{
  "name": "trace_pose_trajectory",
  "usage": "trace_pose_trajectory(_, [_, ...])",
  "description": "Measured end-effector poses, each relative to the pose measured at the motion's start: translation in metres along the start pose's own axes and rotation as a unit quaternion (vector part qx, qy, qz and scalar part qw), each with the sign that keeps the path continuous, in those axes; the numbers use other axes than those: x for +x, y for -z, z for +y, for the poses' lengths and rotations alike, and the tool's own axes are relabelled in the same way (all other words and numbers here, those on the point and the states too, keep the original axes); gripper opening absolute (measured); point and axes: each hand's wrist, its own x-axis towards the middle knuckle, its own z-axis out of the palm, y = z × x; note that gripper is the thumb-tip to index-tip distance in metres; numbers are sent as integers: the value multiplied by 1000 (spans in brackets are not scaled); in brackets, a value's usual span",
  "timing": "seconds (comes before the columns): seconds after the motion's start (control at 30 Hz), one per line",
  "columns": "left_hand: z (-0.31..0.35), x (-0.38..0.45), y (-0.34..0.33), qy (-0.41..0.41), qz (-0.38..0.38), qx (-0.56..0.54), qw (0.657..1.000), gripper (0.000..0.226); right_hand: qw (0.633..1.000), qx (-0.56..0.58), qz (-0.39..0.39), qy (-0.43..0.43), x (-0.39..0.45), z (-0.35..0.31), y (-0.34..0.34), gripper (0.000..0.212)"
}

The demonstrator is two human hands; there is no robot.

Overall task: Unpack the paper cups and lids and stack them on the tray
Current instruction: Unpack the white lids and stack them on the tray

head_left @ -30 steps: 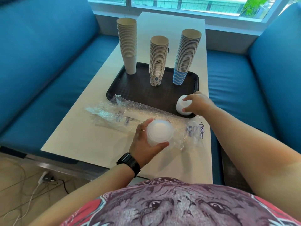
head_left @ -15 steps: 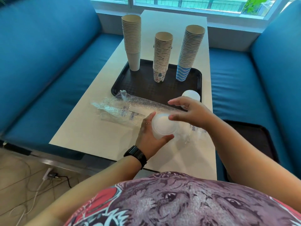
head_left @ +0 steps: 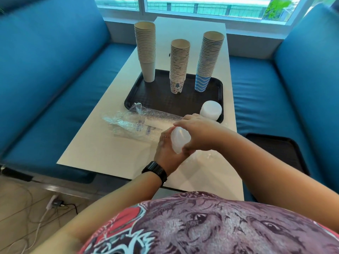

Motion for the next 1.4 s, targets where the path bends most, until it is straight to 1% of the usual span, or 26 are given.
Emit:
trace_pose_trajectory(0.1, [2, -1, 1, 4, 2, -3, 1000, 91, 1000, 6, 8, 0, -1, 1, 1, 80])
trace_pose_trajectory(0.2, [4, -2, 3, 7, -7, -2, 1000, 92, 999, 39, 24, -5, -4, 5, 5, 76])
trace_pose_trajectory(0.37, [2, -3, 4, 2, -1, -7, 1000, 92, 987, 148, 64, -14, -7, 14, 14, 69])
trace_pose_trajectory(0.43, [0, -2, 3, -1, -1, -6, 1000, 93, 976, 198, 82, -23, -7, 22, 16, 66])
trace_pose_trajectory(0.57, [-2, -3, 3, 5, -2, -18, 1000, 93, 950, 273, 149, -39, -3, 46, 15, 54])
trace_pose_trajectory(0.67, [-2, -3, 3, 7, -8, -14, 1000, 93, 926, 311, 198, -82, 1, 72, 10, 48])
trace_pose_trajectory(0.73, [-1, -3, 3, 8, -7, -10, 1000, 93, 911, 318, 236, -115, 5, 89, 6, 47])
trace_pose_trajectory(0.83, [-2, -2, 2, 6, -3, -7, 1000, 93, 896, 303, 285, -154, 14, 108, -1, 38])
trace_pose_trajectory(1.03, [-5, -1, -1, -2, 12, 2, 1000, 93, 900, 274, 269, -208, 34, 136, -24, 32])
trace_pose_trajectory(1.13, [-5, -1, -2, -1, 19, -5, 1000, 92, 899, 278, 263, -212, 44, 143, -35, 32])
trace_pose_trajectory(1.27, [-5, -1, -1, -2, 16, 2, 1000, 92, 912, 266, 232, -209, 51, 146, -46, 35])
trace_pose_trajectory(1.4, [-5, -1, -1, -2, 12, 7, 1000, 93, 918, 256, 213, -214, 52, 148, -56, 33])
